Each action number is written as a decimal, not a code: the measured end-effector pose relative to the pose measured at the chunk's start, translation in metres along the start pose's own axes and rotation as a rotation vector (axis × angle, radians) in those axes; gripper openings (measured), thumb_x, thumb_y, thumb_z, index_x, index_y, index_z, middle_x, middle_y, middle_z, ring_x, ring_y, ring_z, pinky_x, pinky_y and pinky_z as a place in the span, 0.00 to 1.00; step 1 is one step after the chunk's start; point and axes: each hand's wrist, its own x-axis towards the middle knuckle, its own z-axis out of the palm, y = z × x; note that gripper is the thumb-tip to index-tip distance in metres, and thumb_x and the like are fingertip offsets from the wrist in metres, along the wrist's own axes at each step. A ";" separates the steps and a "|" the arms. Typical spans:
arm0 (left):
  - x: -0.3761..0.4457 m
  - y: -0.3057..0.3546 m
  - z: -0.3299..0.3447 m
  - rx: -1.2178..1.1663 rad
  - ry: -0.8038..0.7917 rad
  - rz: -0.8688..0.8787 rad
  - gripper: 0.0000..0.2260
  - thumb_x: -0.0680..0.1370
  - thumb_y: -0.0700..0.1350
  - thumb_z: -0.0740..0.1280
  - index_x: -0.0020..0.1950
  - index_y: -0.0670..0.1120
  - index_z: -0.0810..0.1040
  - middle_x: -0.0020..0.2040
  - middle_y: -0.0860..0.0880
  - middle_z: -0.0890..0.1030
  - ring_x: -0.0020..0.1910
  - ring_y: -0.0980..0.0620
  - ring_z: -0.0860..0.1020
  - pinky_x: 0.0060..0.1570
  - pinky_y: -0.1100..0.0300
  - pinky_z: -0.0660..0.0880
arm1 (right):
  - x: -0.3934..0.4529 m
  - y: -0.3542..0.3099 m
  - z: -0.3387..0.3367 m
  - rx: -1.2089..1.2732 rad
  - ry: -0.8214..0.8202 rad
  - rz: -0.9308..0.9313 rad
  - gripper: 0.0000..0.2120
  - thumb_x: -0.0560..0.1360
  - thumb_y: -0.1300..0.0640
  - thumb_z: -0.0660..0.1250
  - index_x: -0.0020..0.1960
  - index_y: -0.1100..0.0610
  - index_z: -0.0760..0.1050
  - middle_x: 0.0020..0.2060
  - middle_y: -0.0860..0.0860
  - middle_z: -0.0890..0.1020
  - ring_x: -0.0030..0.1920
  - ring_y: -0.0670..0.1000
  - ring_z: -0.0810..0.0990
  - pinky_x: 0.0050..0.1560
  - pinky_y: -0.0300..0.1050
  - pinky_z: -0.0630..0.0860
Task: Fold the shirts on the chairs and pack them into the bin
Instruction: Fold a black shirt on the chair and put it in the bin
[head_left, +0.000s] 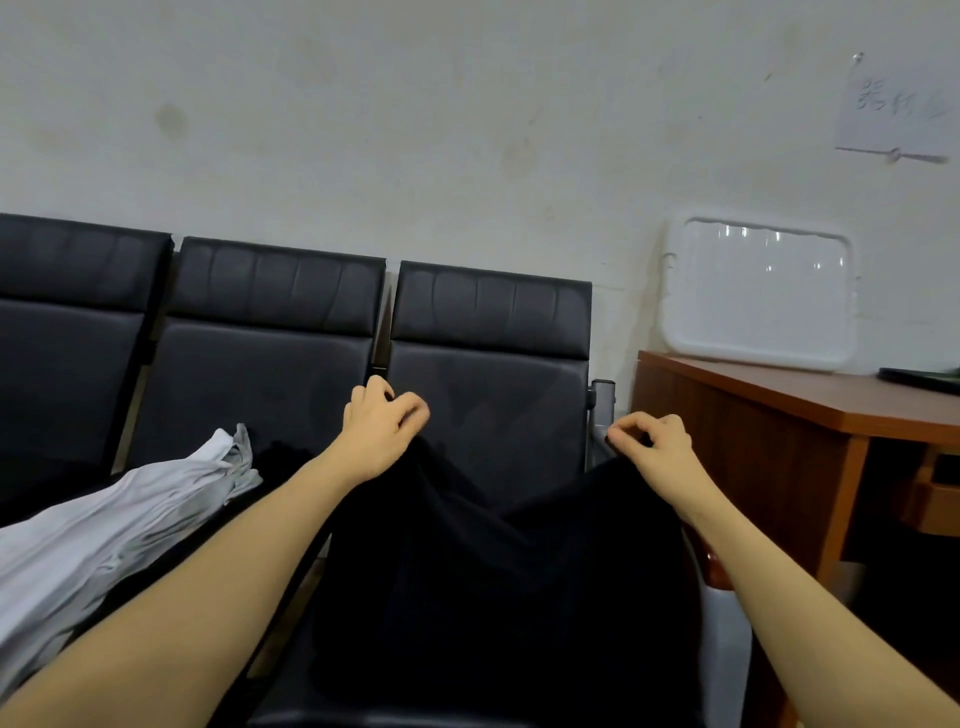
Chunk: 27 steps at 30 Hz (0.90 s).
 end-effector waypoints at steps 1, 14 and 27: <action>-0.001 -0.004 0.001 0.083 -0.057 0.011 0.10 0.78 0.56 0.63 0.55 0.54 0.77 0.51 0.50 0.61 0.51 0.50 0.60 0.55 0.58 0.60 | 0.000 0.004 0.001 -0.071 -0.035 0.033 0.03 0.75 0.47 0.68 0.45 0.45 0.79 0.52 0.53 0.68 0.56 0.54 0.68 0.61 0.51 0.68; -0.020 -0.036 0.025 0.143 0.372 -0.089 0.07 0.75 0.41 0.71 0.43 0.38 0.78 0.43 0.40 0.72 0.41 0.39 0.70 0.40 0.50 0.66 | -0.007 0.025 0.019 -0.345 0.144 0.041 0.02 0.78 0.55 0.64 0.47 0.52 0.74 0.51 0.47 0.70 0.60 0.54 0.65 0.62 0.48 0.55; -0.026 -0.028 0.008 -0.016 0.220 -0.120 0.06 0.74 0.54 0.70 0.48 0.54 0.80 0.54 0.49 0.60 0.57 0.44 0.61 0.60 0.50 0.59 | -0.015 0.015 0.006 -0.284 0.169 0.001 0.04 0.78 0.51 0.64 0.51 0.48 0.76 0.49 0.50 0.68 0.56 0.52 0.66 0.57 0.48 0.56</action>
